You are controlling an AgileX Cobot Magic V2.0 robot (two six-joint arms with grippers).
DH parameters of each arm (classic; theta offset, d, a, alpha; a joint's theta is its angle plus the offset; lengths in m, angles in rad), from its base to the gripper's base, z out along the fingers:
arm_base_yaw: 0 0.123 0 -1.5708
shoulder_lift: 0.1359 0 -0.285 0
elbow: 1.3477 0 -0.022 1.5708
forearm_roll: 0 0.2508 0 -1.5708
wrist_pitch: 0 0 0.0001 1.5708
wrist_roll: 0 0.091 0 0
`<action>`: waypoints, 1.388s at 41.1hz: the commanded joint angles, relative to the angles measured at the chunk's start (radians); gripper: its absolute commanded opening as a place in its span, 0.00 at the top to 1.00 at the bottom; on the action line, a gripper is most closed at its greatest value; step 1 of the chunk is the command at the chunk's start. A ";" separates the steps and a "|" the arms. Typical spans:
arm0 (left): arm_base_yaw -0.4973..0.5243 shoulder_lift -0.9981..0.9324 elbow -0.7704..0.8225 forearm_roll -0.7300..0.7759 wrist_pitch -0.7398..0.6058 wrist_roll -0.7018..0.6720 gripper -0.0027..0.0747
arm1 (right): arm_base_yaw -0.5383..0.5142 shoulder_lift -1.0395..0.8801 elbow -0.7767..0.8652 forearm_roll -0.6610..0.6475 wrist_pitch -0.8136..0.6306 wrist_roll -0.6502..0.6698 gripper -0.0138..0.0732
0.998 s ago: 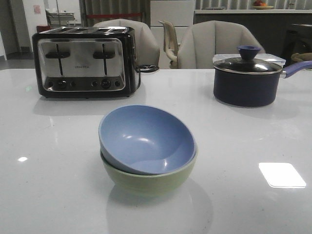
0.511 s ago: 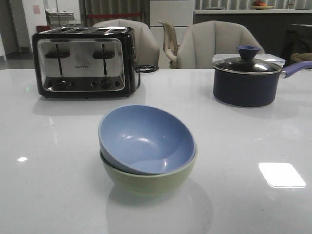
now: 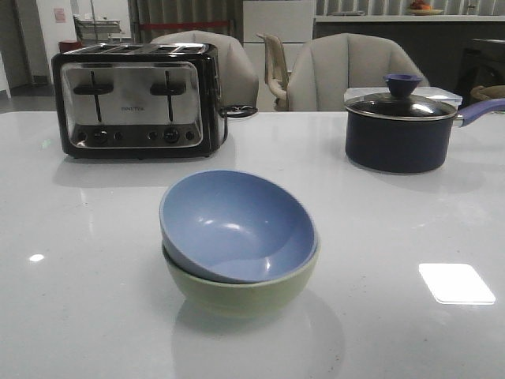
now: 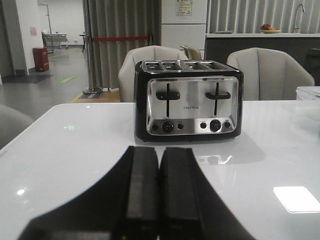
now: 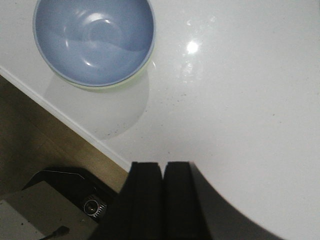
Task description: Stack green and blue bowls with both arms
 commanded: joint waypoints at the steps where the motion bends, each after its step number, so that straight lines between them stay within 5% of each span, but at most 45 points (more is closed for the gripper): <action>1: -0.006 -0.021 0.020 0.000 -0.091 -0.008 0.84 | -0.003 -0.010 -0.025 -0.006 -0.057 -0.002 0.80; 22: -0.006 -0.021 0.020 0.000 -0.091 -0.008 0.84 | -0.003 -0.012 -0.025 -0.006 -0.055 -0.002 0.80; 28: -0.006 -0.020 0.020 0.000 -0.091 -0.008 0.84 | -0.083 -0.107 0.006 -0.017 -0.076 -0.003 0.80; 40: -0.006 -0.020 0.020 0.000 -0.091 -0.008 0.84 | -0.410 -0.511 0.303 -0.040 -0.399 -0.003 0.80; 57: -0.006 -0.020 0.020 0.000 -0.091 -0.008 0.84 | -0.471 -0.860 0.700 -0.039 -0.734 -0.003 0.80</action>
